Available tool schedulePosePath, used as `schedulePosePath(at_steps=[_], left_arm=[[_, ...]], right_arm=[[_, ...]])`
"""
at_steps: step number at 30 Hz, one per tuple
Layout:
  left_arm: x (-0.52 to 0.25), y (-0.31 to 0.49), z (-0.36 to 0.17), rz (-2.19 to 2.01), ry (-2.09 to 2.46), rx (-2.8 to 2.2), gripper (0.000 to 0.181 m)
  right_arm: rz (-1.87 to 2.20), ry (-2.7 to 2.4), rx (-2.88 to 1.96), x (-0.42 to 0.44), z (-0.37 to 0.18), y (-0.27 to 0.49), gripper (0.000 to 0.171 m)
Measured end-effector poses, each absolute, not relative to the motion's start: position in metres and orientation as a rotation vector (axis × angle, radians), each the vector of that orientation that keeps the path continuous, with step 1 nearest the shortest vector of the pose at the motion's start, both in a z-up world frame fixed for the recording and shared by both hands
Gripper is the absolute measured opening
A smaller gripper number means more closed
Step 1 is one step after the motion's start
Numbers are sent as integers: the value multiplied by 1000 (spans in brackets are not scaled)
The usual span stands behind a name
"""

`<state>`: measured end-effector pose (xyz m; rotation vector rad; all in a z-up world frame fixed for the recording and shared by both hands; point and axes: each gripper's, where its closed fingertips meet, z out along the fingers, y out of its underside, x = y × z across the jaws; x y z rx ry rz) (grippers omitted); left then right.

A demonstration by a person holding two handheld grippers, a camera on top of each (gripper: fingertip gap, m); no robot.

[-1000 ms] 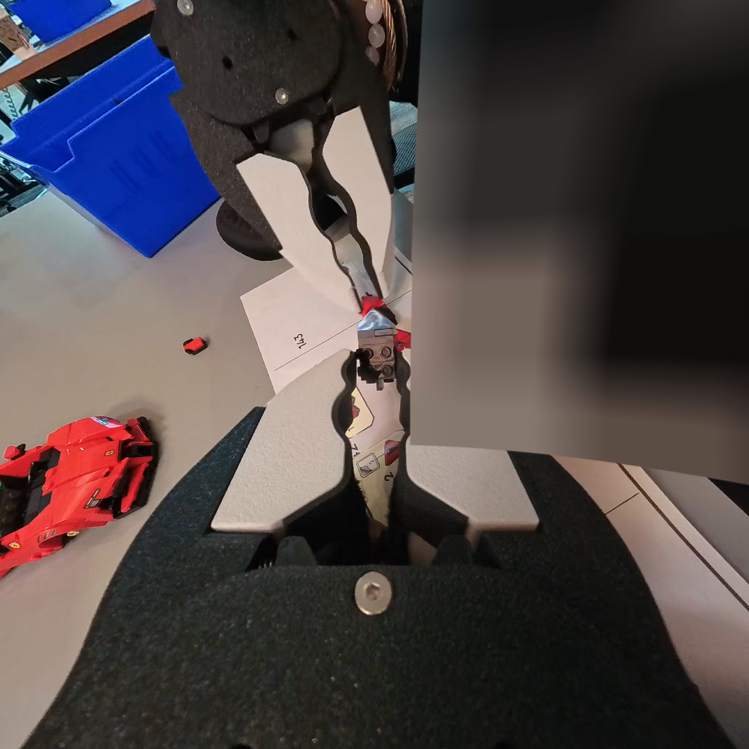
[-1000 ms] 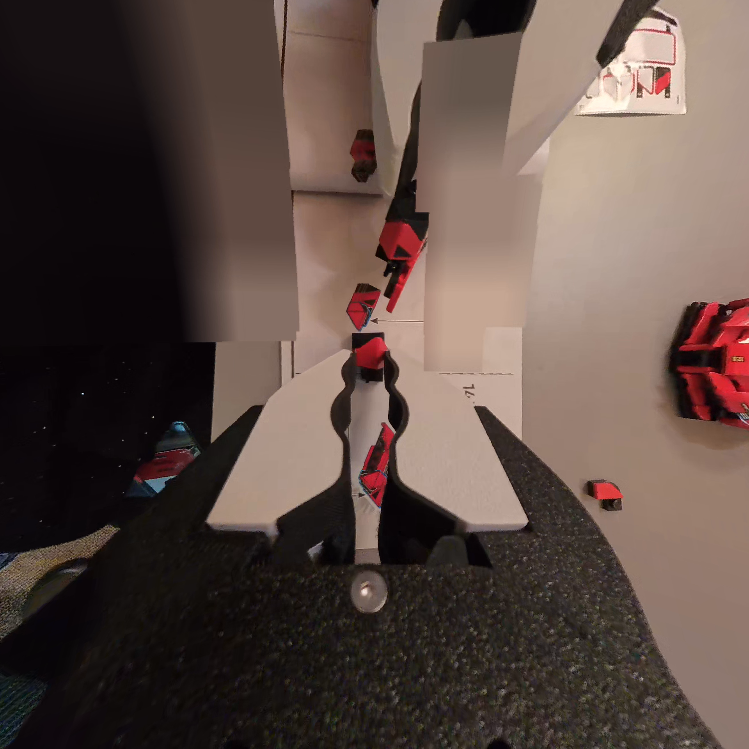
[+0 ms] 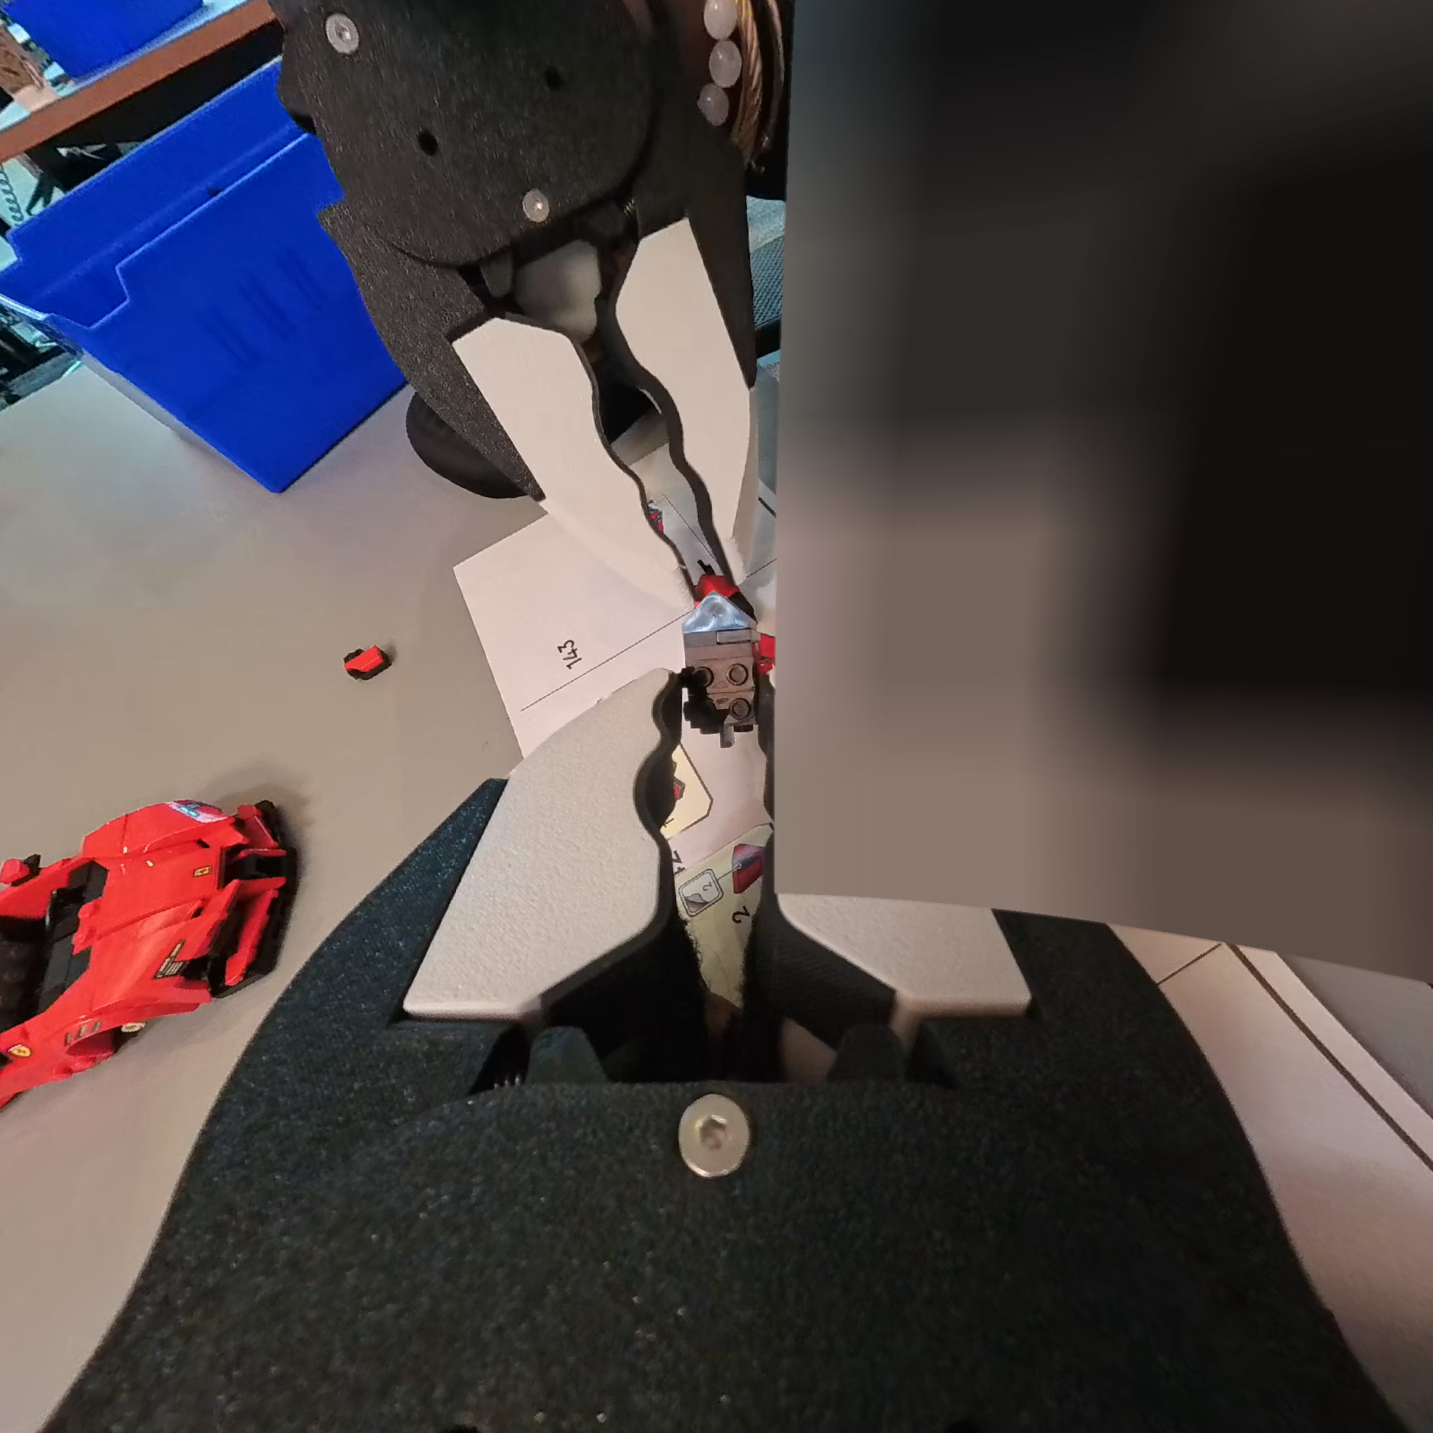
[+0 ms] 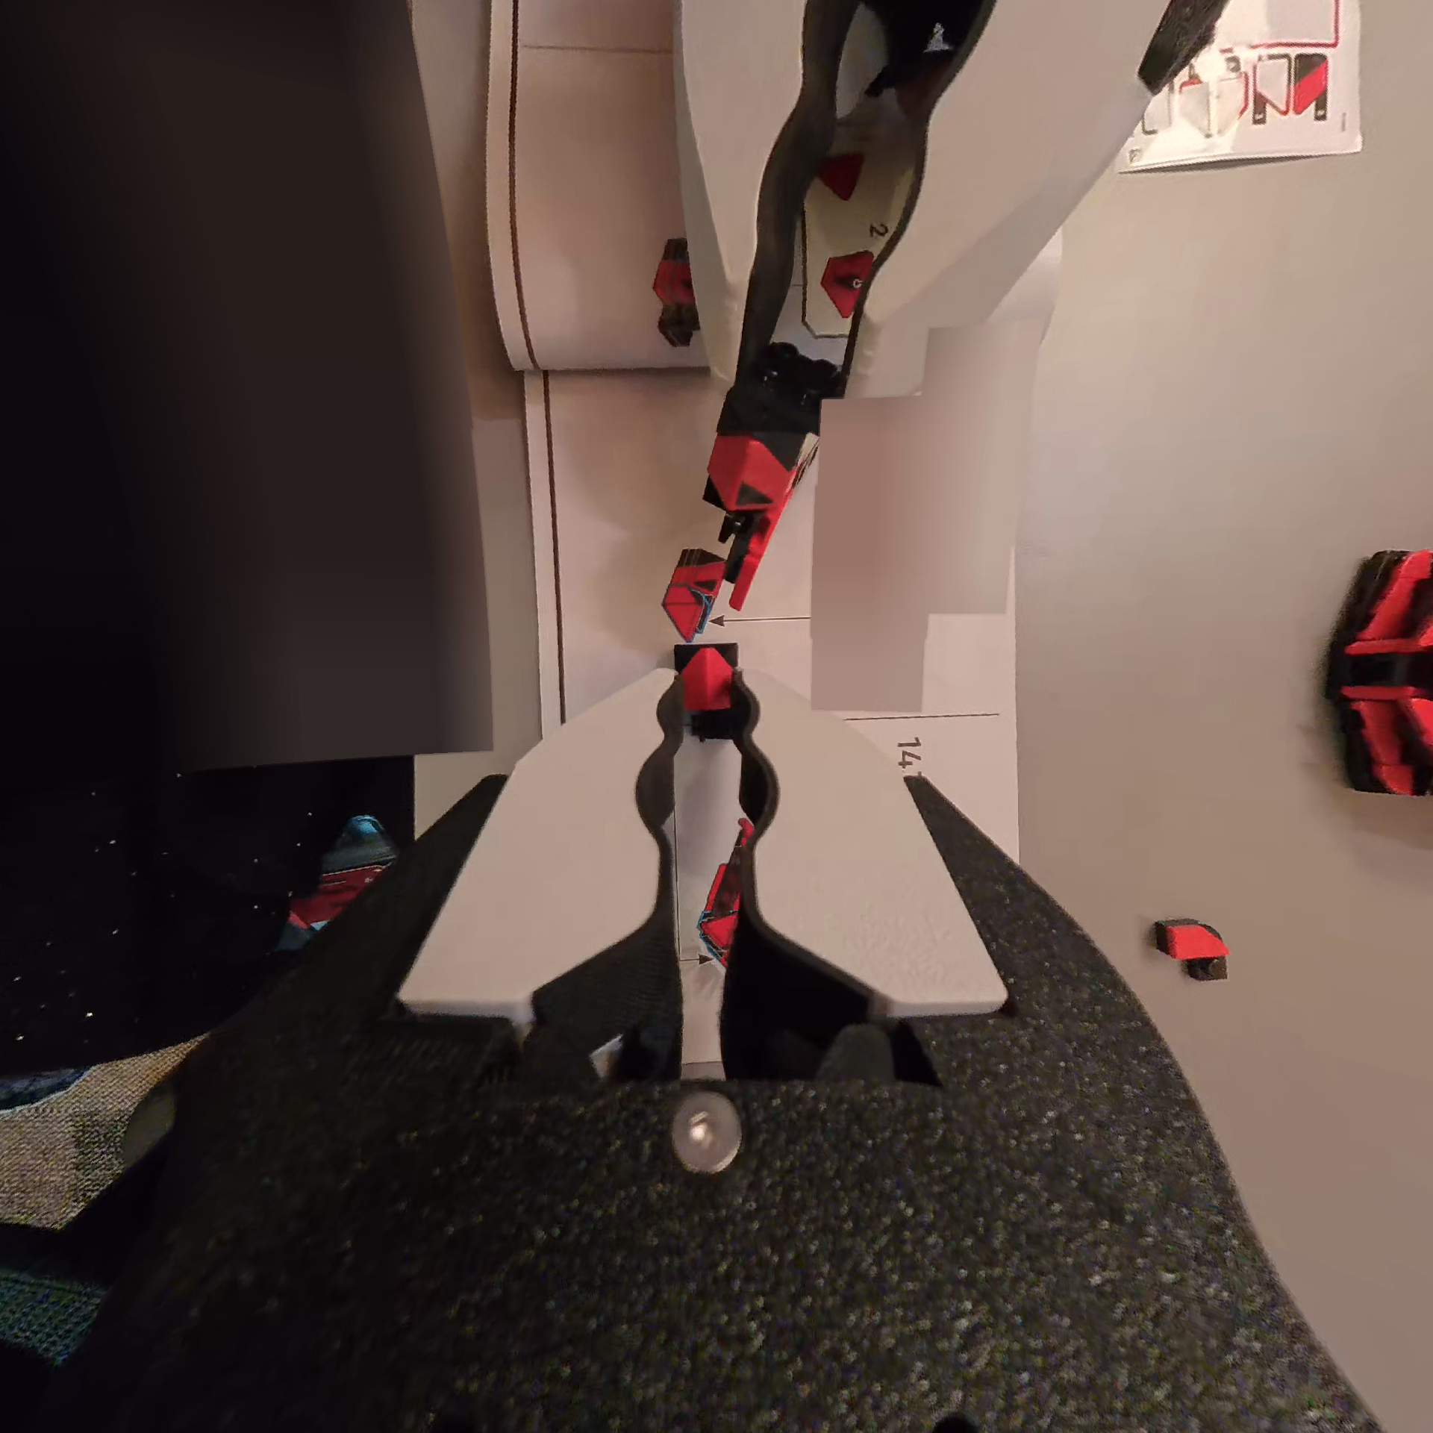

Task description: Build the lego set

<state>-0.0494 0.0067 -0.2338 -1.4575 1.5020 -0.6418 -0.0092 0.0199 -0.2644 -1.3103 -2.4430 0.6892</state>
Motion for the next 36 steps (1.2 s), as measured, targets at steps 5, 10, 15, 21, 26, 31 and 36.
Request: schedulePosePath(at_steps=[5, 10, 15, 21, 26, 31, 36], left_arm=[[-49, 6, -234, -639, 1508, -1457, 18], [-49, 6, -235, -639, 1510, -1458, 18], [-48, 6, -235, -642, 1512, -1453, 18], [-49, 7, -233, -653, 1496, -1452, 18], [-49, 7, -233, -653, 1496, -1450, 18], [-48, 6, -233, -657, 1496, -1445, 18], [-49, 7, -231, -658, 1485, -1442, 18]], right_arm=[[760, -2396, -1333, -9, -261, 21, 4], [831, -2356, -1357, -8, -256, 20, 17], [787, -2420, -1352, -9, -263, 18, 24], [764, -2456, -1325, -10, -266, 17, 15], [799, -2404, -1325, -11, -260, 19, 14], [821, -2354, -1342, -10, -256, 21, 14], [903, -2207, -1366, -13, -243, 24, 14]])
